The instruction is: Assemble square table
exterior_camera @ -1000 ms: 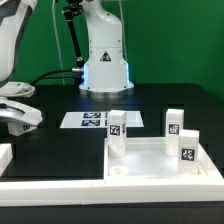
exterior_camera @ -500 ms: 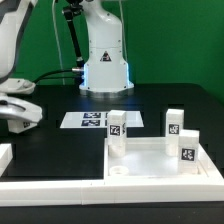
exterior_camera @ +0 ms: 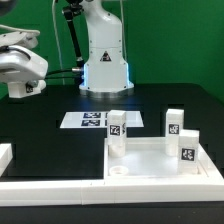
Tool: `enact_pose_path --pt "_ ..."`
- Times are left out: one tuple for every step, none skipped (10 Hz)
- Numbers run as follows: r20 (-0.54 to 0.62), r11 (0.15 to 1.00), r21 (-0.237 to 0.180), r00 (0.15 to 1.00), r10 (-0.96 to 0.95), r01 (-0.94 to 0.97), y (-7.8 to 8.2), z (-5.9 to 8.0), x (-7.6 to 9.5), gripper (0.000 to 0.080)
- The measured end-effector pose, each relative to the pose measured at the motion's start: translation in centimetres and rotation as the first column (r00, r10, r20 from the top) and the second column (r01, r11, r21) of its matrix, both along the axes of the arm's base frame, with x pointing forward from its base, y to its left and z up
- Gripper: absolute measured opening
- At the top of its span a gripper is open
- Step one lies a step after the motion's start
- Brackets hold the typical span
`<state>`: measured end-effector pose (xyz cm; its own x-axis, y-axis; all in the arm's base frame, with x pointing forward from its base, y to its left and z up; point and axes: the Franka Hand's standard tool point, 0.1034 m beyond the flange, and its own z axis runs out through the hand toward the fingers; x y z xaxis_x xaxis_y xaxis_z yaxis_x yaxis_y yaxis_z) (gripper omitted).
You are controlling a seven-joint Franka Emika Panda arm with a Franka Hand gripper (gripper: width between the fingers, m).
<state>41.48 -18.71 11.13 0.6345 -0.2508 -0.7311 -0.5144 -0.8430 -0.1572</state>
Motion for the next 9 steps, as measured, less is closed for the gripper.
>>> enact_pose_path --pt "0.069 0.999 -0.041 0.998 0.002 0.001 -0.1 -0.1 0.4 0.0287" --pt "0.135 0.996 -0.092 0.991 0.001 0.011 0.0 0.1 1.1 0.0287" --pt "0.191 0.986 -0.167 0.982 0.005 0.027 1.1 1.2 3.6 0.0287" --pt "0.247 0.974 -0.221 0.969 0.011 0.045 2.9 2.6 6.4 0.0287" --pt "0.279 0.962 -0.265 0.96 0.017 0.06 4.4 3.7 8.9 0.0287" --pt "0.344 0.946 -0.315 0.938 0.035 0.081 5.1 4.2 11.4 0.0287" --pt "0.384 0.937 -0.332 0.923 0.031 0.107 5.5 4.6 12.0 0.0287" --pt "0.446 0.926 -0.354 0.894 0.042 0.133 5.3 4.4 12.4 0.0287" --pt "0.51 0.913 -0.375 0.858 0.06 0.16 5.5 4.3 12.8 0.0287"
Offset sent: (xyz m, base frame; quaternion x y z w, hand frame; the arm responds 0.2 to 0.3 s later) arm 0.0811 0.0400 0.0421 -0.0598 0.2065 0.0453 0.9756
